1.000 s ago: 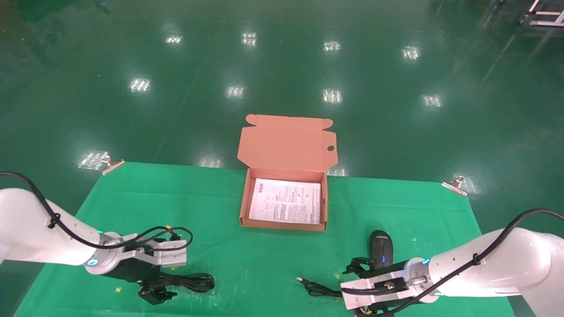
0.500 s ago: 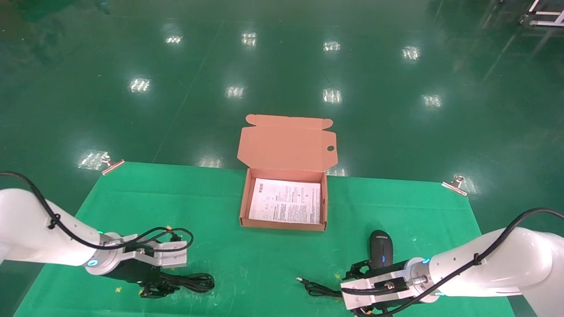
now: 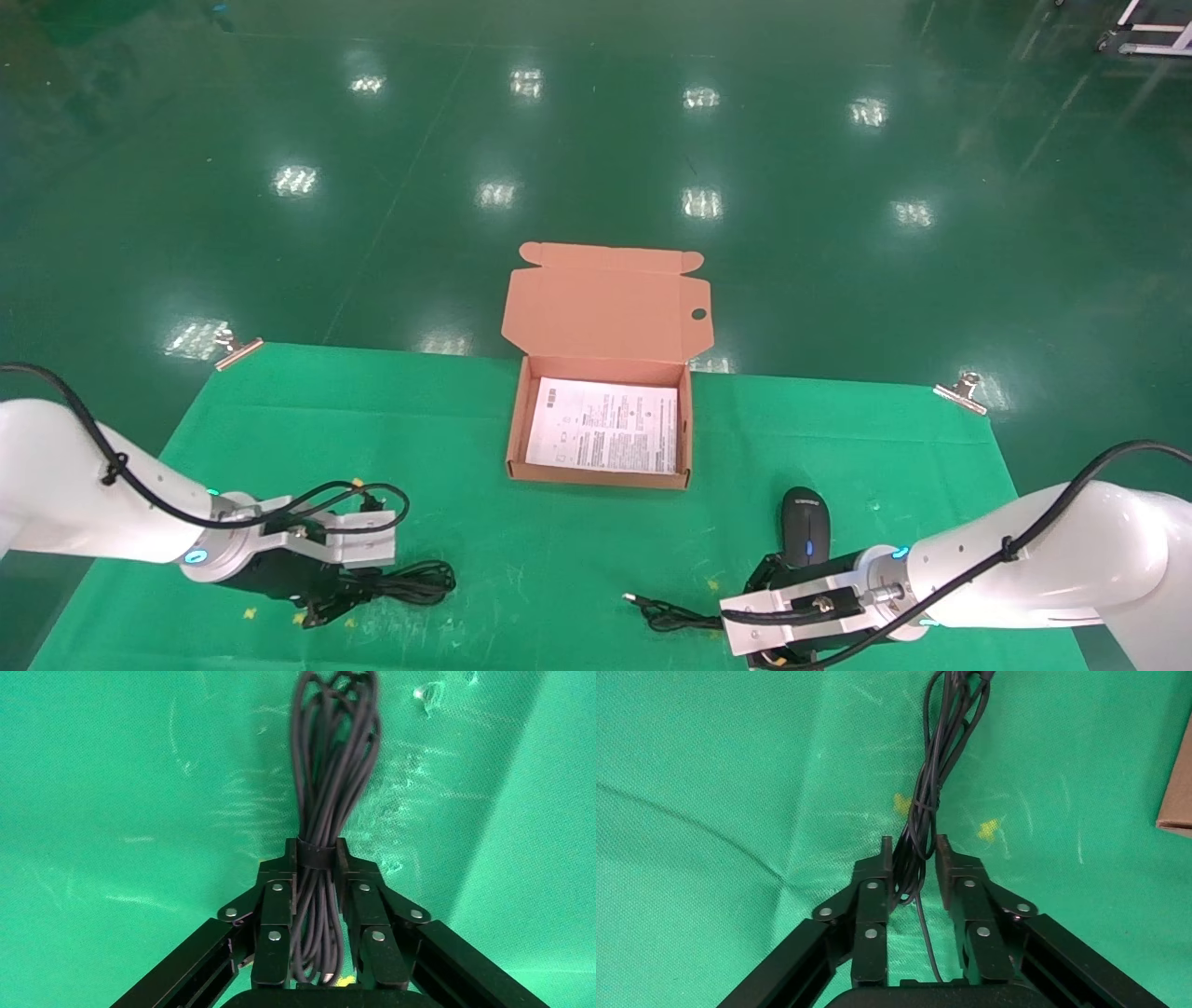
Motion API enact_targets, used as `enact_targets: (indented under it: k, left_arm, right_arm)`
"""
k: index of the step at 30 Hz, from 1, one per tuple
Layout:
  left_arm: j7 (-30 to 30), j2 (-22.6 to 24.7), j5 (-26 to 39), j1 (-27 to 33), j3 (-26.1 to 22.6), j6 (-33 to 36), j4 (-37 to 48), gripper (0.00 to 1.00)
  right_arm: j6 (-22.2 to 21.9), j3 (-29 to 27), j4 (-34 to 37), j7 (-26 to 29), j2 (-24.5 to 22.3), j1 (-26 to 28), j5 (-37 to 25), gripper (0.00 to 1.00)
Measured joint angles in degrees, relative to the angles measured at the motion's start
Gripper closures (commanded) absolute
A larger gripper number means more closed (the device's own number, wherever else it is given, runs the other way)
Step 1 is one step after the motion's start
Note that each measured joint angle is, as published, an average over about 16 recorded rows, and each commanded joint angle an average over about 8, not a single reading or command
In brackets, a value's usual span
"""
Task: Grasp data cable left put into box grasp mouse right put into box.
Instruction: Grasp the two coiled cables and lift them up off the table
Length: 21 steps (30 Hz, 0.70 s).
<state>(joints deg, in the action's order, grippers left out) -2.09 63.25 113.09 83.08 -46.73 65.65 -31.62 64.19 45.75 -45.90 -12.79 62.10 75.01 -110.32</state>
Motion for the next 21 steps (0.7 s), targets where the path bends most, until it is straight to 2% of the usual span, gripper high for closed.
enact_targets:
  k: [11,21]
  left_arm:
    - [0.43,-0.58,-0.38,0.31,0.22,0.52,-0.75,1.0]
    - [1.2,-4.02,-2.75,3.14,2.33,1.76,-5.98,1.0]
  right_arm:
    - [0.09,-0.6,-0.61,0.7,-0.85,0.47,0.5,1.0]
    - [-0.79,-5.05,-7.05,6.18,-7.18,4.23,2.78,1.0]
